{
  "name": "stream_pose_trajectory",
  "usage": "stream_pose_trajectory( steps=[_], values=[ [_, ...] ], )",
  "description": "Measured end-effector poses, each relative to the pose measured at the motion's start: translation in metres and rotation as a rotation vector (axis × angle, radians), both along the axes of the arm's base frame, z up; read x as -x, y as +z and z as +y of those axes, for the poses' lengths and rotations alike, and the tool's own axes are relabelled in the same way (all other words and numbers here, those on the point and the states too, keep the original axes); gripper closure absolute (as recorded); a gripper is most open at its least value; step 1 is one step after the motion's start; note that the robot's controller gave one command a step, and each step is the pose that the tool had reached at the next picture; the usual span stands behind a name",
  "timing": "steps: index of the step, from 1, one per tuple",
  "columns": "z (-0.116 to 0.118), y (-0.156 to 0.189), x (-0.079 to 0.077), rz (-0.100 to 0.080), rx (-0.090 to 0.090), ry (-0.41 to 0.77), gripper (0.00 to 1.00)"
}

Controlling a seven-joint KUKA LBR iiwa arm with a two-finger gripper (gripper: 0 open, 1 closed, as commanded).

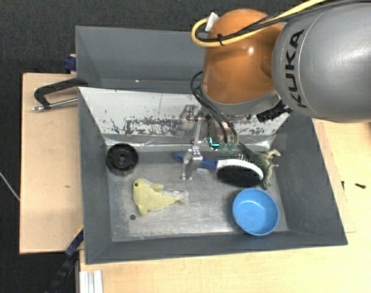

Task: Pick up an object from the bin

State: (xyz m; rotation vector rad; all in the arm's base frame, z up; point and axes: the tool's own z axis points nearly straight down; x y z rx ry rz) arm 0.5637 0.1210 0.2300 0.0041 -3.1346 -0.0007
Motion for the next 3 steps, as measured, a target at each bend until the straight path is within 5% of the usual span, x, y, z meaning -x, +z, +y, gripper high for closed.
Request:
stream_pose_trajectory(
  steps=[1,2,3],
  values=[
    [-0.074,-0.132,-0.029,-0.007,0.0,0.156,0.0],
    [-0.097,-0.156,-0.032,-0.009,-0.002,-0.121,0.0],
    [-0.078,-0.124,-0.039,-0.017,-0.002,0.281,0.0]
  ],
)
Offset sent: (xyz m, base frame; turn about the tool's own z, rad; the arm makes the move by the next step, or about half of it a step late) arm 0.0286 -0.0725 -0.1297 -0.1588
